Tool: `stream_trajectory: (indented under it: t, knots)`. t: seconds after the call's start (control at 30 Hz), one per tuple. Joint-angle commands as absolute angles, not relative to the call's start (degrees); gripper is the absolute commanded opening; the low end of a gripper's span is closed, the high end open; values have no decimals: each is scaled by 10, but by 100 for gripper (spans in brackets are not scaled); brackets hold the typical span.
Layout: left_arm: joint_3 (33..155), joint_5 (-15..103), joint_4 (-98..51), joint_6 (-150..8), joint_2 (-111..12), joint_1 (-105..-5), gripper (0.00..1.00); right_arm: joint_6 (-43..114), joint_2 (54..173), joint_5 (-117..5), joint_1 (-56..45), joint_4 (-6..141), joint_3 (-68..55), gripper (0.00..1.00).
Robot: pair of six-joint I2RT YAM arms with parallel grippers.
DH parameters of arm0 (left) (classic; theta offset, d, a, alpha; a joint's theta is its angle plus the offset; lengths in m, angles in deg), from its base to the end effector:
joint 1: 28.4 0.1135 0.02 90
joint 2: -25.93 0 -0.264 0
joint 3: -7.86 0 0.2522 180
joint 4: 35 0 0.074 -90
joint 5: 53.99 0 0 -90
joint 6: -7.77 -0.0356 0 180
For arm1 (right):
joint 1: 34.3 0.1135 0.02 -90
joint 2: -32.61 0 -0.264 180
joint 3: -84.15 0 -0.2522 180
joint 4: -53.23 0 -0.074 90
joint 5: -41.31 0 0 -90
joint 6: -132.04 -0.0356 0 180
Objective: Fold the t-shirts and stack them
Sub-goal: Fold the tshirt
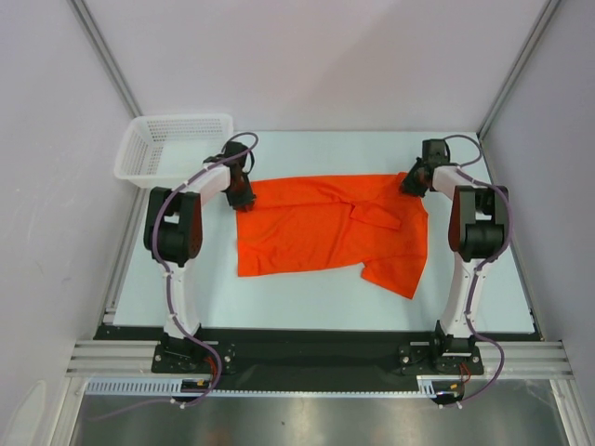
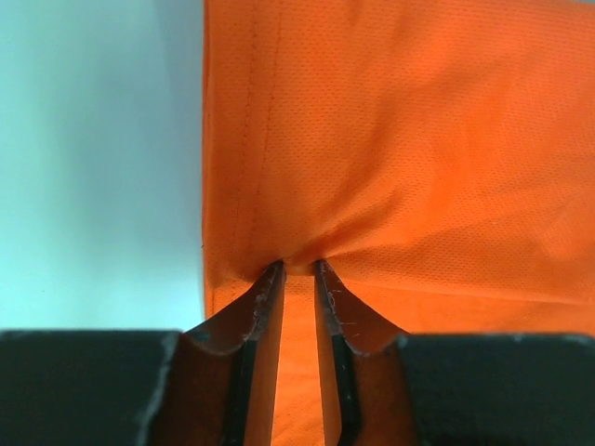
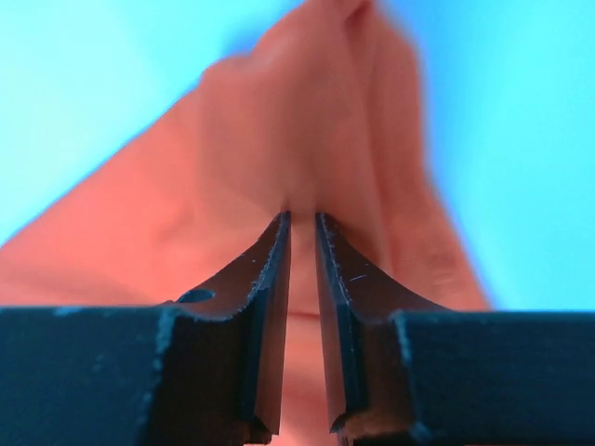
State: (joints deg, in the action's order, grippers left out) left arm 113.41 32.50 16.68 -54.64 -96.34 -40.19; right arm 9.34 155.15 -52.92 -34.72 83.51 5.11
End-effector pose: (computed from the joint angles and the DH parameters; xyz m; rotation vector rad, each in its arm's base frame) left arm 0.4339 -0.0883 0.1623 -0.3960 2.7362 -0.0979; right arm 0.4642 -0.0008 0.1572 0.6826 2.4075 0.3292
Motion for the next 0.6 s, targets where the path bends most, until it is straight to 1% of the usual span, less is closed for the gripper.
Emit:
stream_trajectory:
  t: [0.0, 0.2, 0.23, 0.3, 0.33, 0.37, 0.43, 0.47, 0.5, 0.57]
  knots:
    - [1136, 292, 209, -538, -983, -390, 26, 144, 1583, -488, -373, 854, 97, 23]
    - [1121, 291, 208, -560, -969, -390, 27, 201, 1617, -488, -367, 914, 178, 25]
    - [1117, 291, 203, -563, -964, -389, 32, 204, 1612, -489, -361, 919, 178, 25]
    - [1103, 289, 194, -573, -938, -391, 37, 204, 1588, -488, -349, 933, 178, 27]
    - [1100, 290, 190, -575, -928, -393, 44, 202, 1576, -488, -347, 954, 182, 27]
    - [1097, 289, 191, -579, -905, -394, 47, 195, 1565, -465, -345, 969, 184, 27]
    - [1092, 289, 193, -583, -879, -400, 55, 190, 1526, -444, -345, 1031, 195, 32]
    - [1086, 289, 195, -586, -855, -406, 56, 189, 1513, -430, -345, 1056, 199, 35]
    - [1084, 291, 197, -588, -841, -410, 60, 190, 1499, -426, -345, 1081, 200, 42]
    - [1066, 296, 201, -589, -816, -415, 62, 195, 1447, -424, -331, 1129, 172, 47]
